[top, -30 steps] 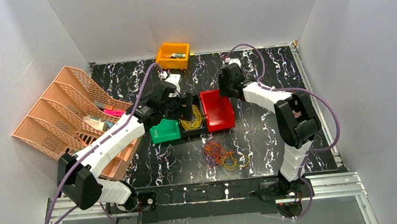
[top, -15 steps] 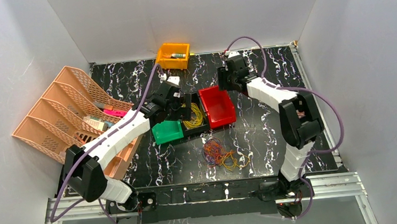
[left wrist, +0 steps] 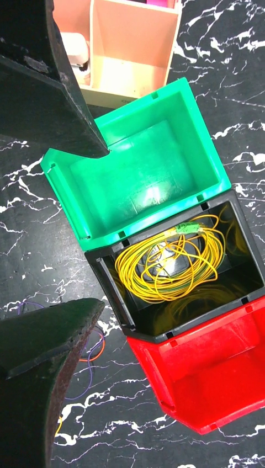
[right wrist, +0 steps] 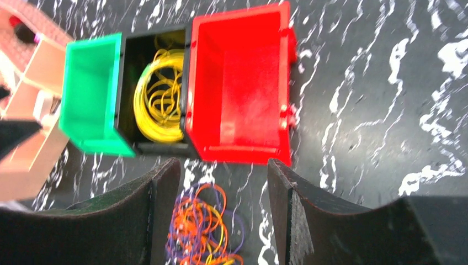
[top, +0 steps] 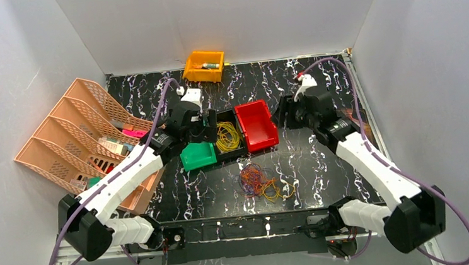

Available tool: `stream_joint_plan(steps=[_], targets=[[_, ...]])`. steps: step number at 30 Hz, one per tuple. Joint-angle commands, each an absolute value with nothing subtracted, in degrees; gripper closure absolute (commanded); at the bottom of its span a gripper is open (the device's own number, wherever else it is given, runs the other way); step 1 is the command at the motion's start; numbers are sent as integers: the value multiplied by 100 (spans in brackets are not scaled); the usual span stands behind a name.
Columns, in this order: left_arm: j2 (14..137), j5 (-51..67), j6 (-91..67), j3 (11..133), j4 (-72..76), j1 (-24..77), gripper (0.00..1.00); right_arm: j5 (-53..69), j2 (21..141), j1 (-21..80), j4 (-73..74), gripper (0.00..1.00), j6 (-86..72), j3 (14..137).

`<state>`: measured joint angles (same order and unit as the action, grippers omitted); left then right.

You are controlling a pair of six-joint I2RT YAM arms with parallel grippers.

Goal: Untangle the cables

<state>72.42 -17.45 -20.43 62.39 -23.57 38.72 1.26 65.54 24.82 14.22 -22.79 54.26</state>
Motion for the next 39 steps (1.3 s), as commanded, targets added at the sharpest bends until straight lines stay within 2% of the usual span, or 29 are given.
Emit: stream_joint_plan(steps=[1, 5, 8, 11, 16, 24, 39], targets=[[6890, -1874, -1932, 6268, -2472, 3827, 2, 1219, 5952, 2471, 2172, 33, -2199, 5073], [6606, -1692, -2122, 5915, -2099, 3823, 2, 2000, 5568, 2477, 2499, 36, -2286, 4886], [6764, -2070, -2302, 6024, -2323, 3823, 2, 2169, 5412, 2511, 2577, 39, -2608, 4691], [7033, -2188, -2396, 6269, -2584, 3823, 2, 1801, 5163, 2752, 2429, 40, -2991, 4260], [6991, -1772, -2404, 6128, -2180, 3823, 2, 1280, 4858, 3340, 2117, 41, -3611, 3539], [7155, -1701, -2345, 6121, -2082, 3823, 2, 748, 5133, 4322, 1476, 47, -4090, 3230], [7382, -1572, -2206, 6179, -2189, 3823, 2, 861, 5901, 4416, 1054, 54, -4091, 3120]])
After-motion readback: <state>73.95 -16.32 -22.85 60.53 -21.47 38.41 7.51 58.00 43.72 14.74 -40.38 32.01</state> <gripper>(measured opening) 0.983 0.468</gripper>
